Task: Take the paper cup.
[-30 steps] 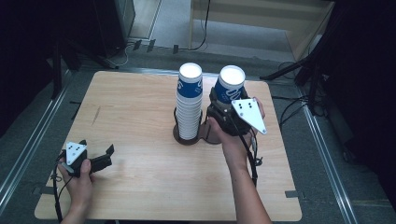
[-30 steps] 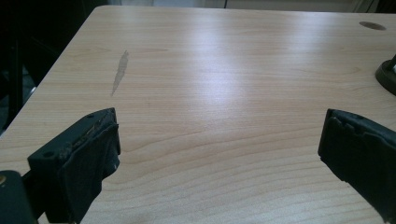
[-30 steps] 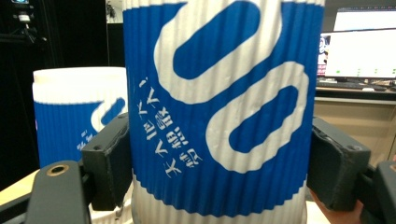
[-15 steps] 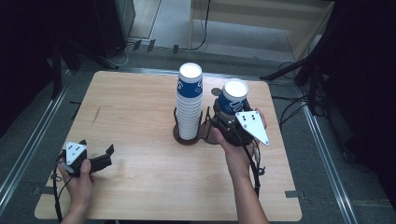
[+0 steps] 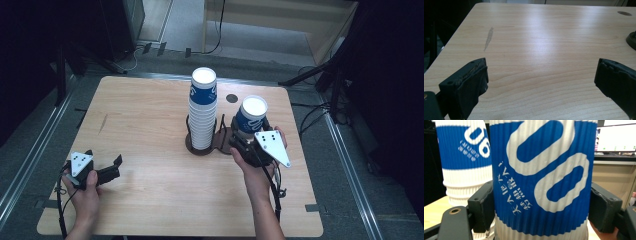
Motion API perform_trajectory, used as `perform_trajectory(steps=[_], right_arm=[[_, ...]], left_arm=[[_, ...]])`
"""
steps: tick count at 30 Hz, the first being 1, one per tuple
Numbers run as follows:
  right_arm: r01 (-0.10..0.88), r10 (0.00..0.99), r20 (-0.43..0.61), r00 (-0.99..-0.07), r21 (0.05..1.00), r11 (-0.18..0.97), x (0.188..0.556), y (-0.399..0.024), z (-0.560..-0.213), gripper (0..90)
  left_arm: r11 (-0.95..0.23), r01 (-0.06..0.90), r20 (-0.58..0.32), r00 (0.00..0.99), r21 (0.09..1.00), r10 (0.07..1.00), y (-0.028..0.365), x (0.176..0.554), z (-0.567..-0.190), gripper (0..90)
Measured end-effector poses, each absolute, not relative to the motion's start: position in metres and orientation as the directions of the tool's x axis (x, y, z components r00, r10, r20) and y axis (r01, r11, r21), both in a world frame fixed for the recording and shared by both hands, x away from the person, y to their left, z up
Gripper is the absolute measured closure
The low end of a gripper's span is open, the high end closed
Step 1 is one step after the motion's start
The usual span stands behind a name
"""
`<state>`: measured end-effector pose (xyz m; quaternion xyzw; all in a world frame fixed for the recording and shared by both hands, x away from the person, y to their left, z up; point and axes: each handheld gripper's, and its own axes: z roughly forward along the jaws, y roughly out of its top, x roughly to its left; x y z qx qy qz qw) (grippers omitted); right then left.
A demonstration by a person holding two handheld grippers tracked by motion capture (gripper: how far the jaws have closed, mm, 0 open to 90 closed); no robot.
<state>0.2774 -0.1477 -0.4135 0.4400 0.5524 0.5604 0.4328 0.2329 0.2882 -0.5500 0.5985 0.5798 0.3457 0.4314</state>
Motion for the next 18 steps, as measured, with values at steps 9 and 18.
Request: perform_trajectory(steps=[9,18], right_arm=[[0.027,0.971,0.015,-0.240,1.000,-0.008,0.271,-0.153,-0.429,20.2],[0.060,0.970,0.026,-0.243,0.998,-0.012,0.263,-0.157,-0.451,20.1]], left_arm=[[0.040,0.396,-0.082,0.090,0.917,0.993,0.288,0.233,-0.550,0.0],[0.050,0.402,-0.081,0.062,0.915,0.995,0.289,0.233,-0.549,0.0]])
